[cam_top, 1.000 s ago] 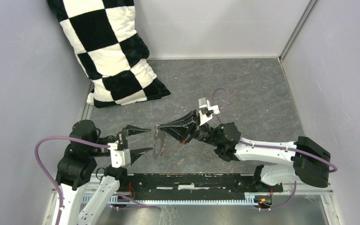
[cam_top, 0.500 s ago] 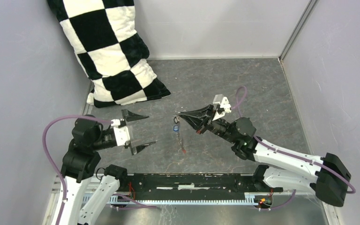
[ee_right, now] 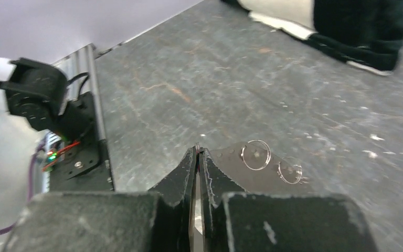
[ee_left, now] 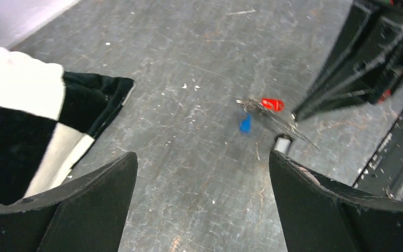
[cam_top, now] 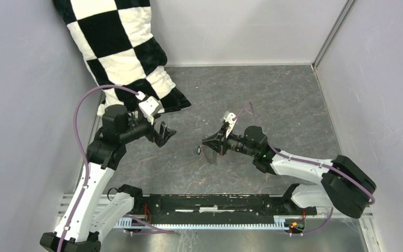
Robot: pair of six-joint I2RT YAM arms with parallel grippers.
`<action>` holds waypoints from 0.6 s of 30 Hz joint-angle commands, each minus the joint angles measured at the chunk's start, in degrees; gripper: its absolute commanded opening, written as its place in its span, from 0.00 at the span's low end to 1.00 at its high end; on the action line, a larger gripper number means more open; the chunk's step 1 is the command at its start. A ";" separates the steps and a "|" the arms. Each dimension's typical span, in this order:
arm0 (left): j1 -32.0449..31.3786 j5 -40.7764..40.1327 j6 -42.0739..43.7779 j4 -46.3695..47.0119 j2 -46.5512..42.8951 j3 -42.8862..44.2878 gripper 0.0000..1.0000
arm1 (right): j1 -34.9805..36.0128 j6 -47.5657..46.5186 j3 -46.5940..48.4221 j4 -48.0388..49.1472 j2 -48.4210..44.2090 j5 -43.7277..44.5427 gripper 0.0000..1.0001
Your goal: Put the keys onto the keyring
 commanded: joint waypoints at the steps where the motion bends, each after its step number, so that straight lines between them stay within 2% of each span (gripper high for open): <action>1: 0.19 -9.31 -7.32 6.11 -1.33 1.05 1.00 | -0.26 5.23 4.94 13.60 3.17 -11.45 0.07; 4: 0.19 -11.89 -7.95 6.31 -0.74 -0.04 1.00 | -2.04 6.45 4.85 13.89 4.14 -13.43 0.09; 6: 0.28 -12.93 -7.05 6.01 -0.14 -0.90 1.00 | -3.50 6.09 3.19 13.08 3.81 -13.08 0.14; 8: 0.28 -13.83 -5.67 5.83 0.84 -2.16 1.00 | -5.30 4.59 1.80 9.79 3.16 -12.02 0.20; 11: 0.71 -15.18 -3.91 5.79 2.91 -3.54 1.00 | -8.40 1.94 -0.21 4.77 2.07 -8.90 0.22; 13: 1.43 -15.72 -3.53 6.56 4.12 -4.45 1.00 | -10.08 -0.93 -1.01 1.55 1.23 -7.37 0.29; 15: 2.82 -14.81 -3.13 6.99 5.67 -4.81 1.00 | -11.00 -3.28 -1.02 -1.25 0.56 -6.31 0.36; 18: 5.27 -13.54 -2.69 8.02 7.38 -5.35 1.00 | -12.36 -6.27 -0.79 -5.27 -1.56 -2.93 0.39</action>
